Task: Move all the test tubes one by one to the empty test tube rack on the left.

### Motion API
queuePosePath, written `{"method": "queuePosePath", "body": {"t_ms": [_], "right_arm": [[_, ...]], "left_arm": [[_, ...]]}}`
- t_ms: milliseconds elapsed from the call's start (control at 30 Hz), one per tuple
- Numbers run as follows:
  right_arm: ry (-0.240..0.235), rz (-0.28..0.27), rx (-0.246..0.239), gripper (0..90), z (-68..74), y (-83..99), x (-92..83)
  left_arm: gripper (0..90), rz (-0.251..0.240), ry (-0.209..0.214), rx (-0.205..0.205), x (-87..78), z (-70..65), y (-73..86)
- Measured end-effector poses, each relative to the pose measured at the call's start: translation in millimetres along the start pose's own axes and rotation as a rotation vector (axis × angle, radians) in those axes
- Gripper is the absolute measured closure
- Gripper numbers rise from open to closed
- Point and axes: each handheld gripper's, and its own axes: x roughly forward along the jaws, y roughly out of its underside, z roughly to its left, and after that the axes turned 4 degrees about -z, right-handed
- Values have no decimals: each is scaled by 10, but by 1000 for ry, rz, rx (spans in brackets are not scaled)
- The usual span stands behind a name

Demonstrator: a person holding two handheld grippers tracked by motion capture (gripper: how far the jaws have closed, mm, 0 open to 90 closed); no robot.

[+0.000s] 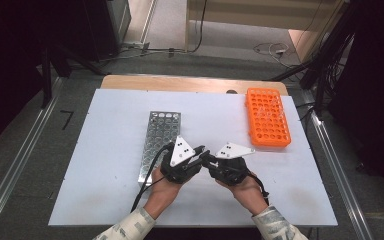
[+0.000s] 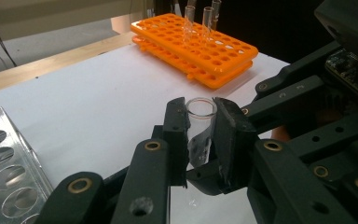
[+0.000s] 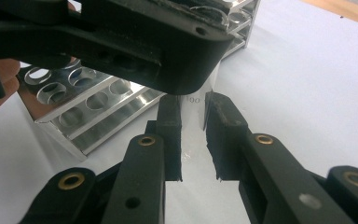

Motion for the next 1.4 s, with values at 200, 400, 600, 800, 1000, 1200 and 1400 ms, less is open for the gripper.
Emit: {"method": "queuePosePath", "body": {"t_ms": [200, 400, 600, 800, 1000, 1200, 1400], "right_arm": [[-27, -22, 11, 563, 14, -31, -42], [-57, -28, 15, 390, 15, -64, -84], [-87, -34, 28, 281, 11, -75, -140], [-106, -45, 24, 252, 33, -82, -196], [-107, -40, 18, 228, 37, -78, -219], [-88, -47, 26, 226, -20, -59, -271], [-71, -40, 37, 226, -62, -41, -268]], "left_arm": [[761, -11, 4, -16, -43, 22, -39], [761, -27, -5, -52, -122, 107, -89], [761, -39, -21, -71, -230, 176, -138], [761, -64, -45, -103, -413, 286, -199], [761, -67, -46, -93, -569, 283, -220], [761, -65, -69, -76, -771, 278, -151], [761, -58, -72, -88, -924, 310, -117]]}}
